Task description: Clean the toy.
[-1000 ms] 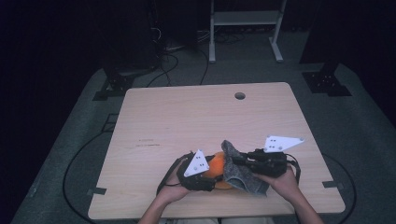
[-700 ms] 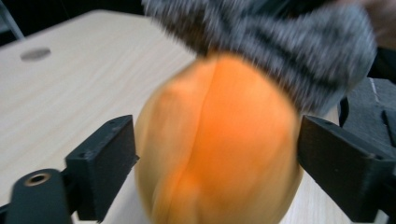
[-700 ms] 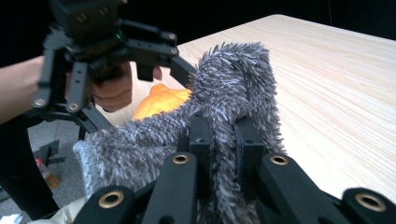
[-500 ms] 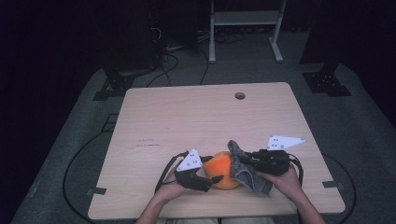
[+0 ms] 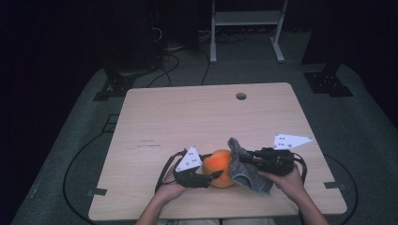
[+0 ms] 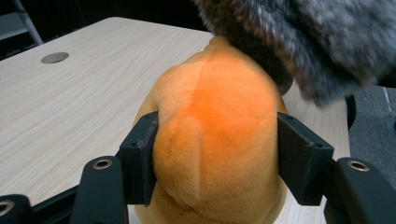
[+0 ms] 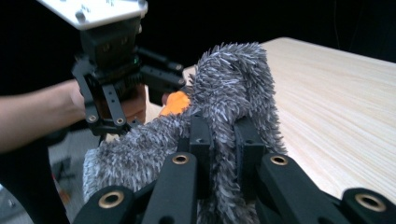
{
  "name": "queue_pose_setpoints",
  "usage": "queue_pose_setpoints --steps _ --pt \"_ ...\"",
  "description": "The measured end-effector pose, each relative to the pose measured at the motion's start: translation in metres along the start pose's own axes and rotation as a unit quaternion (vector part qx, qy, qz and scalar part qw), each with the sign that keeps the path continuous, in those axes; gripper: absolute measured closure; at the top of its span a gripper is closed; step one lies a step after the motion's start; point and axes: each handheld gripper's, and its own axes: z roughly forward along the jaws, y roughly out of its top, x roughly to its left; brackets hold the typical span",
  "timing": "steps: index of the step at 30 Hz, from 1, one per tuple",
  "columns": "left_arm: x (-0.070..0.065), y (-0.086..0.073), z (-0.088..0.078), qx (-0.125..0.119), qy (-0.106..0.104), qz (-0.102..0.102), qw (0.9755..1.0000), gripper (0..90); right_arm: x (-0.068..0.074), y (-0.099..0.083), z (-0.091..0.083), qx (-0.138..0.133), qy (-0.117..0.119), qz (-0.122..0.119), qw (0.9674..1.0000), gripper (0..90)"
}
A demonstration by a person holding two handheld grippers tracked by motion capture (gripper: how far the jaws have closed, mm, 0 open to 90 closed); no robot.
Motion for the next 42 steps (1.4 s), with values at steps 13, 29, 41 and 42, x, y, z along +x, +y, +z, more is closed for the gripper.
queue_pose_setpoints --steps 13,29,41,42 --pt "0.0 -0.011 0.009 -0.002 -0.002 0.004 1.0 31.1 -0.014 -0.015 0.007 0.03 -0.023 0.014 0.9992 80.3" --pt "0.001 -0.012 0.013 -0.013 0.015 -0.019 0.9996 34.0 -0.004 -0.006 0.004 0.016 0.0 -0.011 0.9998 80.2" --pt "0.004 -0.014 0.013 -0.019 0.026 -0.03 0.999 33.5 -0.014 -0.016 0.001 0.033 -0.058 -0.001 0.9978 80.3" --pt "0.004 -0.014 0.014 -0.022 0.029 -0.033 0.9988 33.4 -0.011 -0.014 0.002 0.028 -0.049 -0.006 0.9984 80.3"
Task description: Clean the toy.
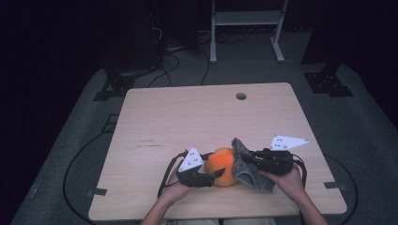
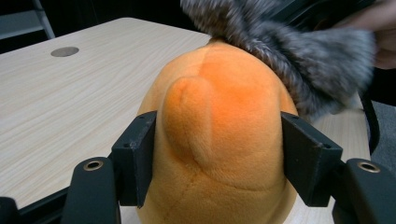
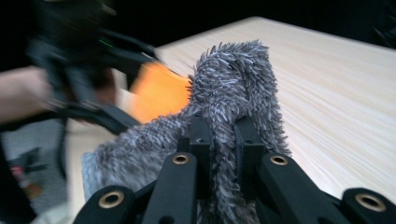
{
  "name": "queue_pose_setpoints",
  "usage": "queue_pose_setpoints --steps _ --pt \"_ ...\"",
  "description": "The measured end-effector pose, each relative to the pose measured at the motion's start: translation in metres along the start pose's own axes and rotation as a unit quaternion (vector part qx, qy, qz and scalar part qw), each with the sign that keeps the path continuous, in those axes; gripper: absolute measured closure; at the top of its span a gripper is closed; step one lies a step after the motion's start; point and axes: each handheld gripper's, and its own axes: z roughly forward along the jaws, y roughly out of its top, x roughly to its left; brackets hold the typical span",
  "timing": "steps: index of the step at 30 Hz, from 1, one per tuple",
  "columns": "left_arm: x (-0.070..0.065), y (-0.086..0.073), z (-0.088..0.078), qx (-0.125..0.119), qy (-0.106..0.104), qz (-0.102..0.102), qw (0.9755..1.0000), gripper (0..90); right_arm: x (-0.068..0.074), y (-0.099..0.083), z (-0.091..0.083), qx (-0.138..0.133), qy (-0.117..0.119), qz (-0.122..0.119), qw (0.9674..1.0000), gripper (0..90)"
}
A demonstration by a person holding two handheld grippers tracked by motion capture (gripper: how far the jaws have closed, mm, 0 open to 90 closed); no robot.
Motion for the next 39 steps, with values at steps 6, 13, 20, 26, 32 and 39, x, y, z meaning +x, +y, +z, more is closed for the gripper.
queue_pose_setpoints --steps 6,13,20,26,32,39 --pt "-0.003 -0.001 0.002 0.0 -0.005 0.008 1.0 33.0 0.02 0.01 0.016 0.009 0.021 -0.042 0.9988 80.3" --pt "-0.004 -0.003 -0.001 0.0 -0.07 0.034 0.997 21.5 -0.004 -0.003 0.003 0.011 -0.011 -0.009 0.9998 80.3" --pt "-0.011 -0.002 0.006 0.01 -0.016 0.063 0.9979 30.0 0.003 0.002 -0.002 0.007 -0.005 -0.02 0.9998 80.4" --pt "-0.014 -0.004 0.006 0.024 -0.027 0.056 0.9978 33.9 0.029 0.016 0.016 0.013 0.047 -0.056 0.9972 80.3" --pt "-0.008 -0.005 0.002 0.012 -0.042 0.038 0.9983 29.1 0.005 0.008 0.007 0.011 -0.009 -0.016 0.9998 80.3" --pt "-0.008 -0.001 0.006 0.024 -0.013 0.018 0.9995 30.4 0.004 0.006 0.005 0.014 -0.011 -0.012 0.9998 80.4"
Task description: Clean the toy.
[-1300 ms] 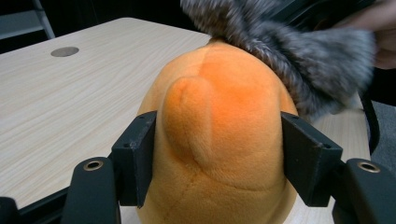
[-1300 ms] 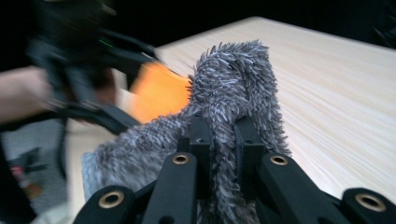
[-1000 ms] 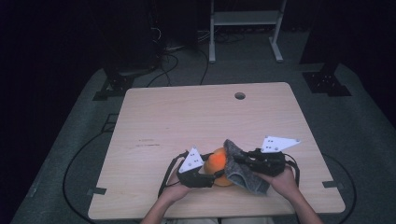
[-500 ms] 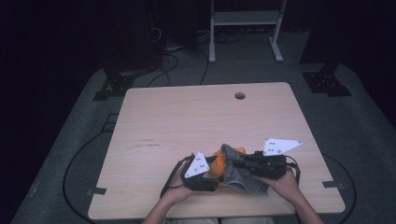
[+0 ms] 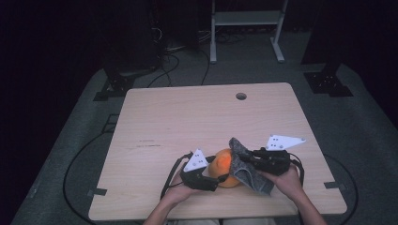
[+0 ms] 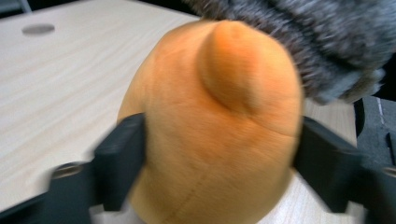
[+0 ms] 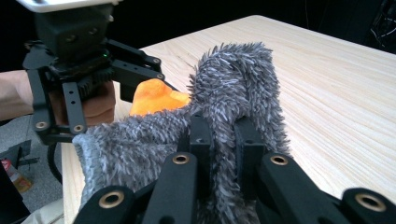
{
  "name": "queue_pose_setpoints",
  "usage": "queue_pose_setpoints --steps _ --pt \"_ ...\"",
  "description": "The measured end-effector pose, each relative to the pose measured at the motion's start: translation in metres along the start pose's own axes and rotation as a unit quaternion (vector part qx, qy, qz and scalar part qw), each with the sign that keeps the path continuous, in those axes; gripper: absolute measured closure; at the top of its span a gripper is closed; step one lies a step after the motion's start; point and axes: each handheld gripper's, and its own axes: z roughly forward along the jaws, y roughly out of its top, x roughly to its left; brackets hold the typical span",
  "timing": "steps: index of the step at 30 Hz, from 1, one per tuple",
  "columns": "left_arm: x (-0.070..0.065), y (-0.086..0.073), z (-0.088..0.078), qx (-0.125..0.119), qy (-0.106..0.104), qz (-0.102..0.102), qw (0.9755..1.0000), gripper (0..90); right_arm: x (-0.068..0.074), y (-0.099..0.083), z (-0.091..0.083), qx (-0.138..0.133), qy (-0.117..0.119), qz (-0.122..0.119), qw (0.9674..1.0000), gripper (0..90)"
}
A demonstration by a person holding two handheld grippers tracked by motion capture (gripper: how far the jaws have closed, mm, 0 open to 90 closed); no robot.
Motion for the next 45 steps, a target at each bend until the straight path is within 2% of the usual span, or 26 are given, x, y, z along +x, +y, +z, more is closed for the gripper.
queue_pose_setpoints --steps 1,3,4,6,9,12,14,17,19,21,23,25,26,28,32,36,38,40,45 --pt "-0.001 0.001 -0.002 -0.007 0.008 0.01 0.9999 34.0 0.0 0.0 -0.001 -0.002 -0.001 0.0 1.0 80.4" --pt "-0.005 0.004 -0.004 -0.01 0.029 0.046 0.9984 36.4 0.0 0.002 -0.005 -0.009 -0.003 0.001 0.9999 80.4" --pt "-0.008 0.005 -0.003 0.002 0.043 0.077 0.9961 36.4 0.0 0.002 -0.006 -0.011 -0.003 0.002 0.9999 80.5" --pt "-0.011 0.002 -0.002 0.003 0.032 0.092 0.9952 36.6 0.005 0.004 -0.005 -0.017 0.013 -0.003 0.9998 80.5" --pt "-0.018 -0.001 0.001 0.012 0.029 0.124 0.9918 36.6 0.019 0.009 0.005 -0.018 0.049 -0.021 0.9984 80.4" --pt "-0.016 -0.005 -0.003 0.008 0.023 0.118 0.9927 37.2 0.019 0.01 0.01 -0.012 0.05 -0.026 0.9983 80.4" --pt "-0.016 -0.007 -0.004 0.007 0.017 0.124 0.9922 37.2 0.013 0.008 0.008 -0.004 0.034 -0.023 0.9991 80.5" --pt "-0.017 -0.006 -0.001 0.003 0.011 0.118 0.9929 33.3 0.002 0.0 0.003 0.009 0.018 -0.007 0.9998 80.5" --pt "-0.018 -0.006 0.001 0.002 0.013 0.119 0.9928 33.0 0.001 -0.001 -0.001 0.009 0.016 -0.001 0.9998 80.5" --pt "-0.019 -0.004 0.003 0.003 0.017 0.125 0.9921 33.0 0.005 0.002 -0.005 -0.003 0.027 -0.011 0.9996 80.6" --pt "-0.021 -0.004 0.004 0.007 0.016 0.132 0.991 33.1 0.016 0.01 -0.007 -0.01 0.046 -0.026 0.9985 80.5" --pt "-0.024 -0.003 0.006 0.012 0.017 0.138 0.9903 33.1 0.029 0.017 -0.002 0.001 0.062 -0.051 0.9968 80.5" --pt "-0.025 -0.003 0.007 0.011 0.017 0.14 0.99 33.1 0.036 0.019 0.002 0.01 0.059 -0.065 0.9961 80.5" --pt "-0.027 -0.004 0.006 0.018 0.018 0.148 0.9886 33.6 0.04 0.02 0.01 0.028 0.047 -0.08 0.9953 80.5" --pt "-0.026 -0.007 0.004 0.018 0.013 0.151 0.9883 35.3 0.027 0.016 0.008 0.026 0.032 -0.051 0.9978 80.7" --pt "-0.022 -0.01 0.001 0.019 0.003 0.153 0.988 35.3 0.012 0.006 0.005 0.025 0.026 -0.027 0.999 80.7" --pt "-0.019 -0.01 -0.002 0.019 0.002 0.148 0.9887 35.2 0.005 0.001 0.003 0.024 0.016 -0.013 0.9995 80.6" --pt "-0.016 -0.012 -0.004 0.016 0.002 0.145 0.9893 34.5 -0.004 -0.006 -0.001 0.024 0.012 0.005 0.9996 80.6" --pt "-0.013 -0.015 -0.008 0.013 0.001 0.138 0.9903 32.5 -0.024 -0.018 -0.012 0.032 -0.015 0.032 0.9989 80.7"
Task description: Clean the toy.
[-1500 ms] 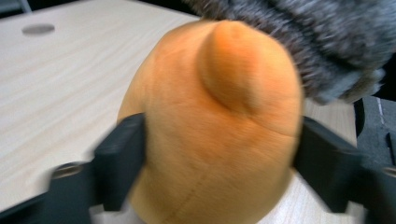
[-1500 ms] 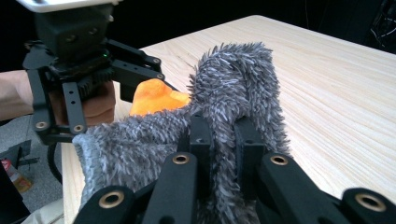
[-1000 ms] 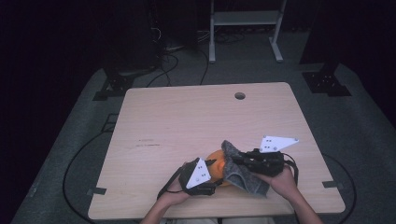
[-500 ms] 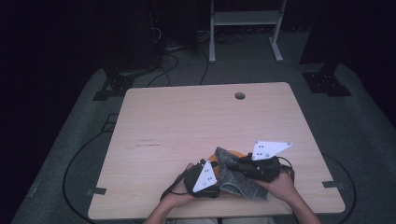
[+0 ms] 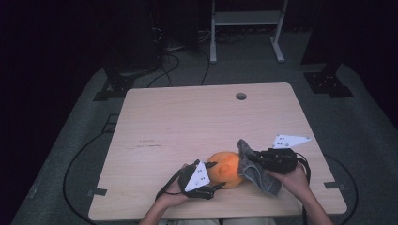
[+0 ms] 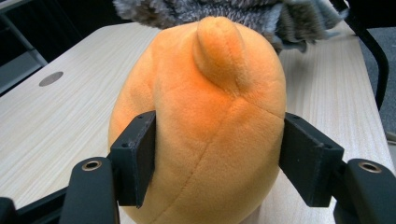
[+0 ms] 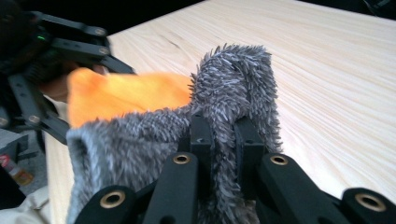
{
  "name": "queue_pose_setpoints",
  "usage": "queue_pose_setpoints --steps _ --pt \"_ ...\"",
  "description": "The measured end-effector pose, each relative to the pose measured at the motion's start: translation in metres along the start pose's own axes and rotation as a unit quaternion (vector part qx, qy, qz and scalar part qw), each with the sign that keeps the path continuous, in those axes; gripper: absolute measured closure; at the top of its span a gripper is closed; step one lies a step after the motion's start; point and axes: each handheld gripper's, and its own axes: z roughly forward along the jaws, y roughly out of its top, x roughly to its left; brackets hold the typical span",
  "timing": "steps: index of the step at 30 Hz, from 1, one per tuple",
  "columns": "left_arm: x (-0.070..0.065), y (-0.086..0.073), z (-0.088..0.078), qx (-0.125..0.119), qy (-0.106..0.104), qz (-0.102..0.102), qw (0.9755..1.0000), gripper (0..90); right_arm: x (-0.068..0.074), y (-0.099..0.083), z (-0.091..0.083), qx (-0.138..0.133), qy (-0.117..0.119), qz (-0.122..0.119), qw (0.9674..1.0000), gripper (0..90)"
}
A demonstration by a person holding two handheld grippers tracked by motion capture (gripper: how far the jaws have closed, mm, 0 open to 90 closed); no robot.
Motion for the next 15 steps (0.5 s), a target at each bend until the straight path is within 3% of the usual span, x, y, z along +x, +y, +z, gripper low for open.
queue_pose_setpoints --steps 3,5,7,9,11,15 --pt "0.0 -0.001 -0.001 0.0 -0.002 0.001 1.0 32.0 -0.002 0.0 -0.005 -0.015 0.011 0.012 0.9998 80.6" --pt "0.0 -0.001 0.0 -0.002 -0.005 -0.003 1.0 31.8 0.003 0.004 -0.004 -0.03 0.034 0.009 0.9989 80.6" --pt "0.002 -0.002 -0.001 -0.002 -0.008 -0.01 0.9999 31.6 0.008 0.007 0.001 -0.027 0.046 0.0 0.9986 80.6" --pt "0.004 -0.004 -0.003 -0.002 -0.01 -0.013 0.9999 31.5 0.008 0.005 0.006 -0.019 0.047 -0.002 0.9987 80.6" --pt "0.006 -0.005 -0.003 -0.002 -0.01 -0.015 0.9998 31.4 0.002 0.001 0.007 -0.019 0.051 0.014 0.9984 80.6" --pt "0.006 -0.005 -0.003 -0.001 -0.01 -0.018 0.9998 31.3 -0.008 -0.007 0.003 -0.009 0.035 0.031 0.9989 80.6"
